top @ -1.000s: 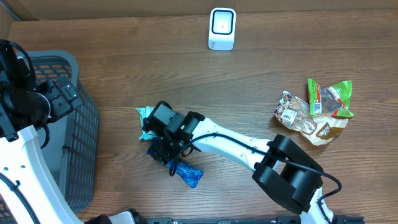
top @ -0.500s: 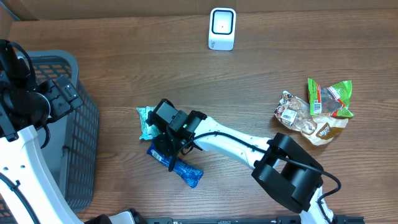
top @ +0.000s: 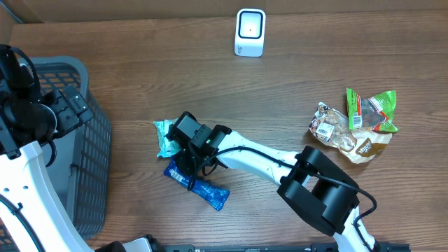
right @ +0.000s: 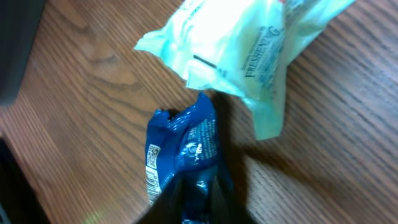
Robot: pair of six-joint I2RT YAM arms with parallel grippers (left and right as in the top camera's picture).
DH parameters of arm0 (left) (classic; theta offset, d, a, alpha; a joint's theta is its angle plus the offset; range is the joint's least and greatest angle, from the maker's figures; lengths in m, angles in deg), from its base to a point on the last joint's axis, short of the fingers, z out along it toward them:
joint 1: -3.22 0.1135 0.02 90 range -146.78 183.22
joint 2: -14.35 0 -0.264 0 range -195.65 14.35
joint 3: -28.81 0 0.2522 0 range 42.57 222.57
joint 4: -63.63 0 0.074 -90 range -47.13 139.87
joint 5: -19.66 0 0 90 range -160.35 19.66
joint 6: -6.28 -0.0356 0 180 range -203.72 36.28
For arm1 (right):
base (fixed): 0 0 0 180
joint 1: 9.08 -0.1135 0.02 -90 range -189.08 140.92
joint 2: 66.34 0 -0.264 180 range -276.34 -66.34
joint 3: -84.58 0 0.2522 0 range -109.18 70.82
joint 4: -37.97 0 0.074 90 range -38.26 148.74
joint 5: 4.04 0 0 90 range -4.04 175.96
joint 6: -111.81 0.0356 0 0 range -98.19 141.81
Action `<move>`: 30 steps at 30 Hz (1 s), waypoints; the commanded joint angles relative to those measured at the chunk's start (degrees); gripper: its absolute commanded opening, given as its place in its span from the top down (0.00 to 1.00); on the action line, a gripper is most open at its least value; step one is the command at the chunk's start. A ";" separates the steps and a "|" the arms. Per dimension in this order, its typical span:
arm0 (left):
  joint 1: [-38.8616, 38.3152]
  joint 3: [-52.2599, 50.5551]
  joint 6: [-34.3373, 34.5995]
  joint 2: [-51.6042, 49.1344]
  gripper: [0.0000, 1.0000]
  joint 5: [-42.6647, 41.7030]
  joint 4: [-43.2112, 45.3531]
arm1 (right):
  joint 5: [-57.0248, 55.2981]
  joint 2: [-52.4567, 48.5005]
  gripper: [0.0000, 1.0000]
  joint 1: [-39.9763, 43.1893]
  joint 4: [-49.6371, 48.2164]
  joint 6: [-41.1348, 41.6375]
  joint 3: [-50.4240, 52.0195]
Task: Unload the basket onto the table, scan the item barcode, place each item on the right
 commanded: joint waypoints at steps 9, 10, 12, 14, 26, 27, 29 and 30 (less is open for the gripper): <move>0.31 0.20 -1.51 0.66 0.00 -0.44 0.22 | -2.03 -0.55 0.96 2.16 -0.55 3.45 -0.07; 0.31 0.20 -1.51 0.66 0.00 -0.44 0.22 | -1.99 -0.55 0.96 2.95 -0.48 3.52 -0.37; 0.31 0.20 -1.51 0.66 0.00 -0.42 0.22 | -1.99 -0.50 0.96 4.66 -0.13 5.14 -0.74; 0.31 0.20 -1.51 0.63 0.01 -0.42 0.22 | -1.01 -0.35 0.96 8.17 0.39 7.39 -0.79; 0.31 0.20 -1.51 0.63 0.00 -0.42 0.22 | 16.17 -0.96 0.23 7.17 2.86 -2.95 -0.31; 0.31 0.20 -1.51 0.63 0.00 -0.42 0.24 | 15.12 -1.18 0.19 6.05 2.75 -2.86 -0.31; 0.31 0.20 -1.51 0.63 0.01 -0.42 0.22 | 13.05 -1.40 0.18 4.17 2.43 -2.69 -0.31; 0.31 0.20 -1.51 0.61 0.00 -0.44 0.22 | 12.15 -1.46 0.18 3.67 2.29 -2.62 -0.31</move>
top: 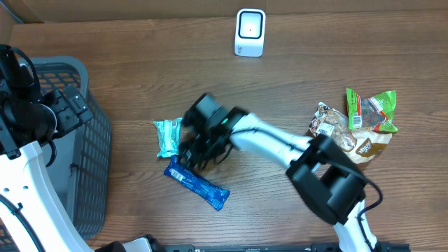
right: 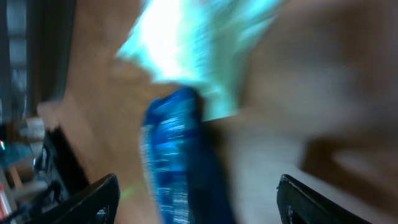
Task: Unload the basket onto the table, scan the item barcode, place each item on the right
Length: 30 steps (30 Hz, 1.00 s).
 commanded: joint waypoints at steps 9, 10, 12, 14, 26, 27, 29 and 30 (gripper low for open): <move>0.31 0.20 -1.51 0.59 0.00 -0.42 0.22 | -4.98 -5.01 0.56 -1.46 -1.90 9.09 -0.31; 0.31 0.20 -1.51 0.59 0.01 -0.42 0.22 | -5.33 -5.01 0.64 -1.07 -2.01 9.42 -0.31; 0.31 0.20 -1.51 0.59 0.01 -0.42 0.22 | -5.22 -5.01 0.75 -0.44 -2.64 9.97 -0.31; 0.31 0.20 -1.51 0.59 0.00 -0.42 0.22 | -4.68 -5.01 0.84 0.11 -3.19 10.91 -0.31; 0.31 0.20 -1.51 0.55 0.00 -0.42 0.22 | -1.46 -1.20 0.96 10.86 -1.62 10.80 -0.74; 0.31 0.20 -1.51 0.55 0.01 -0.42 0.22 | -2.29 -1.11 0.96 12.09 -1.70 10.80 -0.74; 0.31 0.20 -1.51 0.55 0.00 -0.42 0.22 | -5.07 -1.09 0.96 15.37 -1.92 10.82 -0.74; 0.31 0.20 -1.51 0.55 0.01 -0.42 0.22 | -7.69 -1.11 0.96 17.75 -2.27 10.86 -0.74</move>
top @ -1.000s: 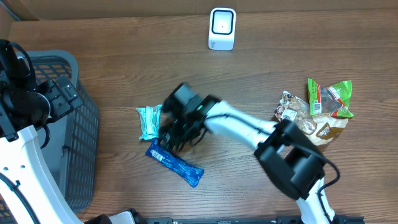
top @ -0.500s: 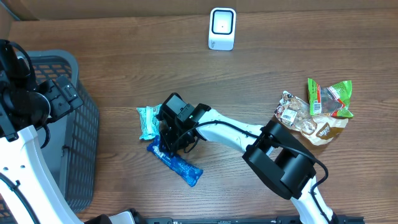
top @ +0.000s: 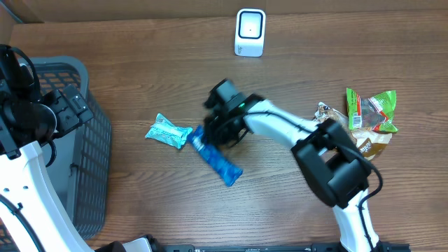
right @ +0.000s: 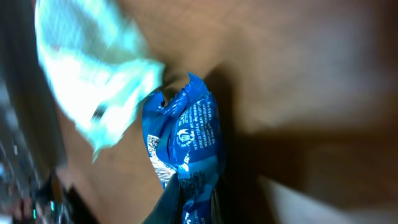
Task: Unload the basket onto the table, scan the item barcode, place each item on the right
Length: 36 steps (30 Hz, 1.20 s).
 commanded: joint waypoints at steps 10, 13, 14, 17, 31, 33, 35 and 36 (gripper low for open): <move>0.31 0.20 -1.51 0.55 0.00 -0.44 0.17 | -7.63 1.95 0.32 16.85 -9.29 1.60 -0.76; 0.31 0.20 -1.51 0.55 0.00 -0.42 0.17 | -0.33 2.45 0.30 19.39 -12.09 -0.24 -0.76; 0.31 0.20 -1.51 0.55 0.00 -0.42 0.17 | 3.26 2.73 0.29 20.55 -12.66 -0.24 -0.76; 0.31 0.20 -1.51 0.55 0.01 -0.42 0.17 | 11.26 2.75 0.28 22.45 -11.43 -2.23 -0.74; 0.31 0.20 -1.51 0.55 0.01 -0.44 0.17 | -5.62 2.29 0.48 10.38 3.69 -1.55 -0.59; 0.31 0.20 -1.51 0.55 0.00 -0.42 0.17 | -8.35 2.32 0.56 9.62 3.63 0.31 -0.61; 0.31 0.20 -1.51 0.55 0.01 -0.42 0.17 | -8.39 2.29 0.64 9.60 3.58 0.57 -0.61; 0.31 0.20 -1.51 0.55 0.00 -0.42 0.17 | -8.39 2.32 0.67 9.86 3.58 1.01 -0.61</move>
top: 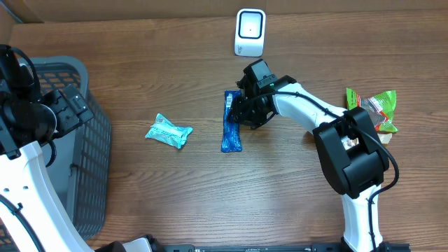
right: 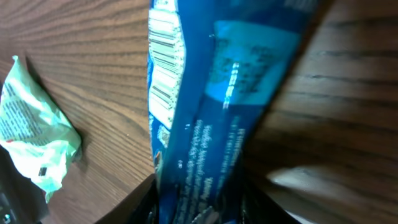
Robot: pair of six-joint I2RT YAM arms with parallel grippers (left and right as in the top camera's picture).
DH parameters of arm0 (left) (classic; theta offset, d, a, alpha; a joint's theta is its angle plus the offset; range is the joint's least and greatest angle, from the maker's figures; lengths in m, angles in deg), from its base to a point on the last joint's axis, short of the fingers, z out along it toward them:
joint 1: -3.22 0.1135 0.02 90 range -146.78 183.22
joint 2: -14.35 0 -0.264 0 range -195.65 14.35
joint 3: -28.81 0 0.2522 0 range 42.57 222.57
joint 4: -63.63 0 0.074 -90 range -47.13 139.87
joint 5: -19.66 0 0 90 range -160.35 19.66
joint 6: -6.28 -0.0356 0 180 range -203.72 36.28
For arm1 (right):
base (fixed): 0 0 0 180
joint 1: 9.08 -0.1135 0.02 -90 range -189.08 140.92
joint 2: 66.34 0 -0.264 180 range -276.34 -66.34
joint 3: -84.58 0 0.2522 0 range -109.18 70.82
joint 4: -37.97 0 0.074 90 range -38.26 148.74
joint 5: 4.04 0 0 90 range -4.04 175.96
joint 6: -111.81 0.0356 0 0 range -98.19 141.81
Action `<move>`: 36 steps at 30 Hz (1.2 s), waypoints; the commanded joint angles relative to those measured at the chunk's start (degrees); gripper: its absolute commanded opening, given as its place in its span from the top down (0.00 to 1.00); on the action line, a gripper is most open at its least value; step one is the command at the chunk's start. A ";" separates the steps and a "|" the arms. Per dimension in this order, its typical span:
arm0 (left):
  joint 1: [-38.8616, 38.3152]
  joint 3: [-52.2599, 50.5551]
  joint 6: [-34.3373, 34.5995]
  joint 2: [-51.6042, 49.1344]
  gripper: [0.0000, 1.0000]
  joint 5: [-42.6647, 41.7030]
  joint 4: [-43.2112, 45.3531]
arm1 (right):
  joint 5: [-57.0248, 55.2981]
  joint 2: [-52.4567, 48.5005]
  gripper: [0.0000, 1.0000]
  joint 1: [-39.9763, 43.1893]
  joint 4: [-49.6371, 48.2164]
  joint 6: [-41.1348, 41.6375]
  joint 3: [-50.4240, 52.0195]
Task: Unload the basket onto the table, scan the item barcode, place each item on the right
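Note:
A long blue snack packet hangs in my right gripper, which is shut on its upper part, below the white barcode scanner at the table's far edge. In the right wrist view the blue packet fills the frame, its white barcode strip showing along the left edge. My left gripper rests over the grey basket at the far left; whether it is open cannot be told.
A pale green packet lies on the table left of the blue one, also seen as the green packet in the wrist view. A pile of snack bags sits at the right. The grey basket stands at the left edge.
My right gripper has carried the blue packet further right and toward the scanner. The packet now hangs nearly straight along the table's depth. The green packet stayed where it was.
My right gripper was shut on the blue packet beside the green one at the table's middle left. Then it appeared open over both packets. Later it held the blue packet further right, with the green one shifted left, and now holds it below the scanner.

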 commanded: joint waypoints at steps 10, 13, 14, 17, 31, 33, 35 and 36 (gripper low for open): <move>0.31 0.20 -1.51 0.57 0.00 -0.42 0.17 | 3.54 2.34 0.95 4.68 -1.09 -1.73 -0.76; 0.31 0.20 -1.51 0.57 0.00 -0.42 0.17 | 3.45 4.46 0.96 5.60 -1.20 -6.82 -1.29; 0.31 0.20 -1.51 0.57 0.00 -0.42 0.17 | 3.48 5.42 0.96 5.73 -1.42 -8.28 -1.33; 0.31 0.20 -1.51 0.57 0.00 -0.42 0.17 | 3.54 7.93 0.96 5.75 -1.77 -11.19 -1.33; 0.31 0.20 -1.51 0.57 0.00 -0.42 0.15 | 5.86 28.98 0.96 5.75 3.63 -30.58 -1.33; 0.31 0.20 -1.51 0.57 0.00 -0.42 0.20 | 4.63 29.70 0.96 5.75 3.74 -30.56 -1.33; 0.31 0.20 -1.51 0.50 0.00 -0.42 0.17 | 1.92 29.92 0.96 5.75 3.80 -30.56 -1.33; 0.31 0.20 -1.51 0.50 0.00 -0.42 0.17 | 0.90 29.90 0.96 5.75 3.80 -30.56 -1.25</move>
